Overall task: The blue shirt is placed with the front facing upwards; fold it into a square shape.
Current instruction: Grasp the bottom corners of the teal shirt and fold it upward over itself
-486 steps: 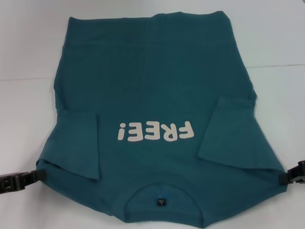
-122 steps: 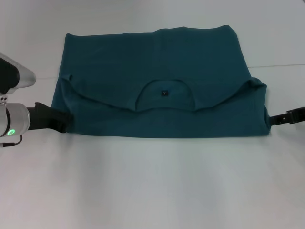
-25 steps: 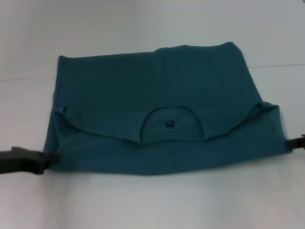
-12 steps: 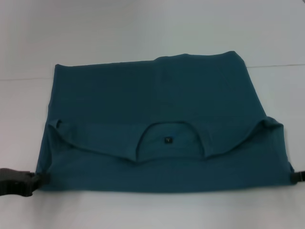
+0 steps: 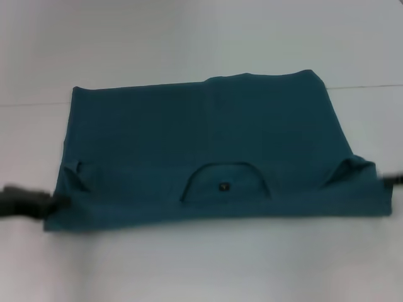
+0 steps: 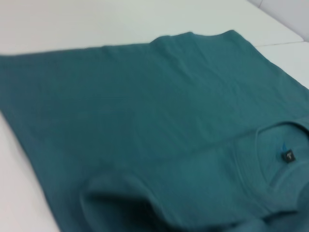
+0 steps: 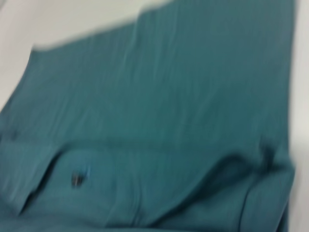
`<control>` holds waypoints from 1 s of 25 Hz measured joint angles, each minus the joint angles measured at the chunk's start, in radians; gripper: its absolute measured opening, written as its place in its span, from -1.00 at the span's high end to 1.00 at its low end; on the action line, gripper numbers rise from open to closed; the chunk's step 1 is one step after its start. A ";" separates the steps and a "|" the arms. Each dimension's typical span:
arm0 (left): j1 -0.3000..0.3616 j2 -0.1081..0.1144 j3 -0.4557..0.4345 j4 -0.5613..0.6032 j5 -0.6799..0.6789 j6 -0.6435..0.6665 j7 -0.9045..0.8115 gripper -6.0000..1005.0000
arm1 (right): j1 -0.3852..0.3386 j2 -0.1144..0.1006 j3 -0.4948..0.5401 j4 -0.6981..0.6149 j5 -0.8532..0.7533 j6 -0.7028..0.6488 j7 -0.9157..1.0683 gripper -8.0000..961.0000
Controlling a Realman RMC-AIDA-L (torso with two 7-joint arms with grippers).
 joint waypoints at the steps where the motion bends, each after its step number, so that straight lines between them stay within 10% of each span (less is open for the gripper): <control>1: -0.027 0.014 0.000 -0.015 0.000 -0.005 -0.001 0.97 | 0.047 -0.030 0.001 0.005 0.000 0.017 0.024 0.96; 7: -0.163 0.089 -0.005 -0.068 -0.001 -0.010 -0.029 0.98 | 0.124 -0.077 0.011 -0.041 0.003 -0.006 0.074 0.96; 15: -0.074 0.041 -0.012 0.032 -0.002 0.029 -0.039 0.98 | 0.039 -0.037 0.023 -0.085 0.037 -0.096 0.064 0.96; 25: -0.083 0.035 -0.046 0.126 -0.010 0.084 -0.080 0.98 | 0.036 -0.060 0.086 -0.126 0.117 -0.163 0.056 0.96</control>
